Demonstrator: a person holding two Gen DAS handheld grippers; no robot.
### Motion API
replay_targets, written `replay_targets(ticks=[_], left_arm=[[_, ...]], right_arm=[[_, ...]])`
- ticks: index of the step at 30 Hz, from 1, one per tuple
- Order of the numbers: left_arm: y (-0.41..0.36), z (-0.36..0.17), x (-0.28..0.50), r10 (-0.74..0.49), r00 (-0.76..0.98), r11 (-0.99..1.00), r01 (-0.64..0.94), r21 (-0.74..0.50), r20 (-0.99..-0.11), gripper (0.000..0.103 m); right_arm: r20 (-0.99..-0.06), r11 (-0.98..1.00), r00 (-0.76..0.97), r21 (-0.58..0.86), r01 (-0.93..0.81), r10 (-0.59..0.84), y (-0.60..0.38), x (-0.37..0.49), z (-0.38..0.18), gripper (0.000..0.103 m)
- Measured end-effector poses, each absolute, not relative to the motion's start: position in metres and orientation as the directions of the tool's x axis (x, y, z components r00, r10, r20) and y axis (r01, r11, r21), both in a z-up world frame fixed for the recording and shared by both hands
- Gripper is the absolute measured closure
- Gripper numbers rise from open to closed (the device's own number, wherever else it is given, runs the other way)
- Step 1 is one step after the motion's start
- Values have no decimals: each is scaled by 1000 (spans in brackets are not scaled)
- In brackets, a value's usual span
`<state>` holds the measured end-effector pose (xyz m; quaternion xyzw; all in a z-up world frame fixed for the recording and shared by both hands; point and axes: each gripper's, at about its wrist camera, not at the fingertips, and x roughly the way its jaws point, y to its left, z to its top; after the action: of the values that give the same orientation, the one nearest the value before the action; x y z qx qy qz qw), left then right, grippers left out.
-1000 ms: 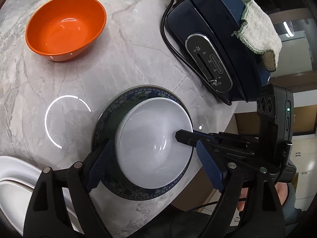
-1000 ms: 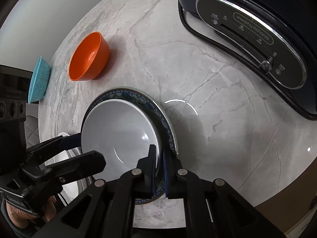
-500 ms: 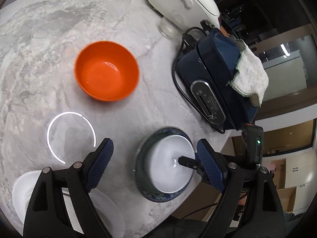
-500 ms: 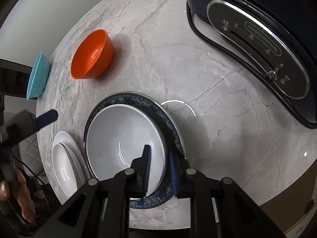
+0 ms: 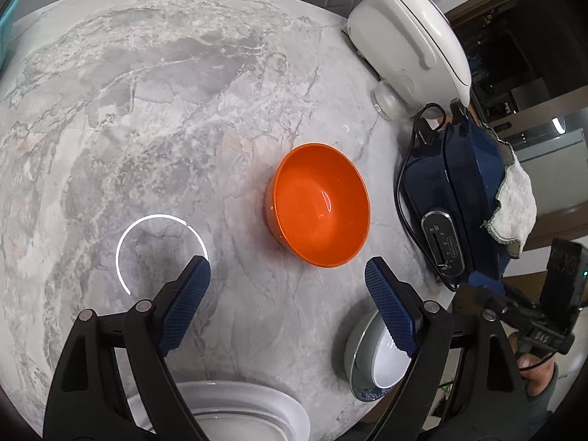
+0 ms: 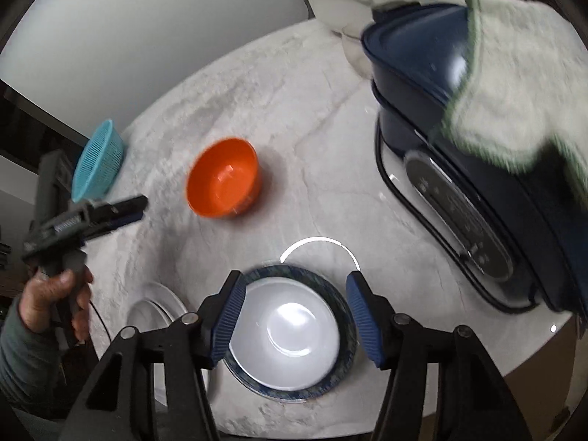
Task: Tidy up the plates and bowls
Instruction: 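Move both grippers up and toward the orange bowl, then pinch the orange bowl rim with the left gripper while the right gripper pinches it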
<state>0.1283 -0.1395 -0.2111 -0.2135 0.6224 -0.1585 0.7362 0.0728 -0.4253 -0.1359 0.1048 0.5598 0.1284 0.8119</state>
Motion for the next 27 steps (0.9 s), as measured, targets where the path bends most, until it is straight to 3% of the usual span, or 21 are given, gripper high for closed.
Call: replay_targets(ticks=[6,7,12,19,21,27], left_arm=[[-156,-239,159,-520,123,852,-6,-524,-846,19],[-158,-243,163,-520,115,852,-6,-524,-846,20],[-157,-261,177,-519,83,853,-19,-522,-851,38],[-159,-280,188,-530,53,847,-29,-531,-847,44],[-160,-285,189,-549,45,834,-34,-550,-835,60],[-163,-292,192,-557,30,829,-36,-558,-830,84]], right_arm=[[-868,918,302,387,-90,395,-399,156,-155,43],[-868,911,280,403,-86,410,-395,168,-164,48],[-872,893,198,449,-40,448,-382,208,-204,58],[-857,864,134,503,1,498,-382,218,-235,62],[-853,858,120,513,7,509,-381,221,-240,66],[-847,849,82,528,10,526,-378,230,-252,83]])
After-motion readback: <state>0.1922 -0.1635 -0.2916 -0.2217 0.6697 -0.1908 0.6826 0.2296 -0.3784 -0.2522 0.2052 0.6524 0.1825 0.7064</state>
